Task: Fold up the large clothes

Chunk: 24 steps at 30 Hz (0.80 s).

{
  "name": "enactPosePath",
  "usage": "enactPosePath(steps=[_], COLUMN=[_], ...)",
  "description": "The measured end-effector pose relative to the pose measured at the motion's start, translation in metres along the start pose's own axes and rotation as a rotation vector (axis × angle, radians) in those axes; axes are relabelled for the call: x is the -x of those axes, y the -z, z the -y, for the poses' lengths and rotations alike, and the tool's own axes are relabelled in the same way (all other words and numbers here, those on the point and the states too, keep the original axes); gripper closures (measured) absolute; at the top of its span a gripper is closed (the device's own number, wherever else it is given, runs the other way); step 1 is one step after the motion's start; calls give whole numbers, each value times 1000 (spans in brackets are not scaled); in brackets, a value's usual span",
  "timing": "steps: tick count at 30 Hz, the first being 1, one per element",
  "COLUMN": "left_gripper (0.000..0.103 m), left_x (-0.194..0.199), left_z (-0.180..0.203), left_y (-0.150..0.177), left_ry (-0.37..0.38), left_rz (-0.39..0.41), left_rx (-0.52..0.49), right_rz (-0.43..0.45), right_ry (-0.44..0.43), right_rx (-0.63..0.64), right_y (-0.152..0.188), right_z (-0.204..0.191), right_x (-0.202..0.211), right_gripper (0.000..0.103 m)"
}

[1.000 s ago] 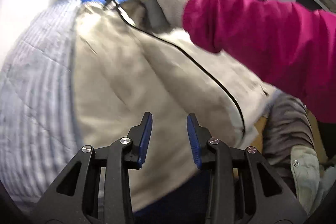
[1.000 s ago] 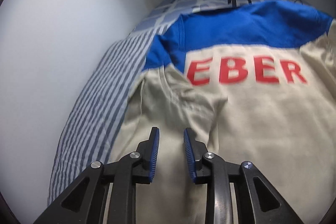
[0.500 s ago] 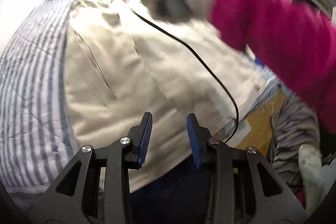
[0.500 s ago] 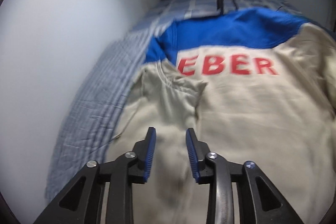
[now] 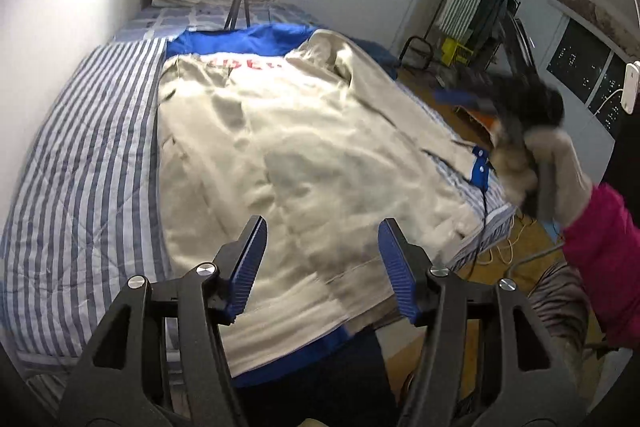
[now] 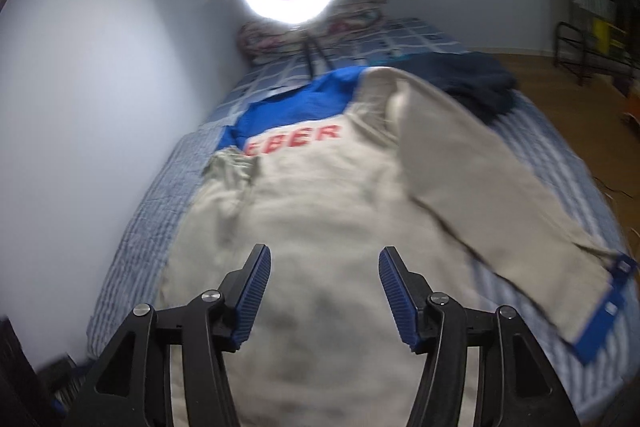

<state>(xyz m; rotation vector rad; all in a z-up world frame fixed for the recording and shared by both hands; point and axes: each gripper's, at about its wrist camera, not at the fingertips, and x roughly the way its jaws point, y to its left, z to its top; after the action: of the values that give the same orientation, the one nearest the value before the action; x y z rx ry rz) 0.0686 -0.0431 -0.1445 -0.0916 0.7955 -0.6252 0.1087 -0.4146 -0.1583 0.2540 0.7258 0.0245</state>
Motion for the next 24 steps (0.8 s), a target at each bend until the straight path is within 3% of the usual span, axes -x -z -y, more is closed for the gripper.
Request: enactPosePath(steps=[5, 14, 18, 24], left_gripper=[41, 41, 41, 41], left_x=[1, -23, -38, -42], left_z=[20, 44, 52, 64], left_y=[-17, -22, -19, -18], left_ry=[12, 12, 11, 9], left_rz=[18, -21, -58, -73], left_rx=[-14, -32, -41, -74], right_rz=[15, 4, -16, -25], right_ry=[109, 227, 207, 108], right_rx=[-61, -345, -466, -769], right_y=[15, 41, 54, 81], right_z=[62, 200, 250, 313], right_x=[28, 53, 47, 24], right_gripper=[36, 39, 39, 40])
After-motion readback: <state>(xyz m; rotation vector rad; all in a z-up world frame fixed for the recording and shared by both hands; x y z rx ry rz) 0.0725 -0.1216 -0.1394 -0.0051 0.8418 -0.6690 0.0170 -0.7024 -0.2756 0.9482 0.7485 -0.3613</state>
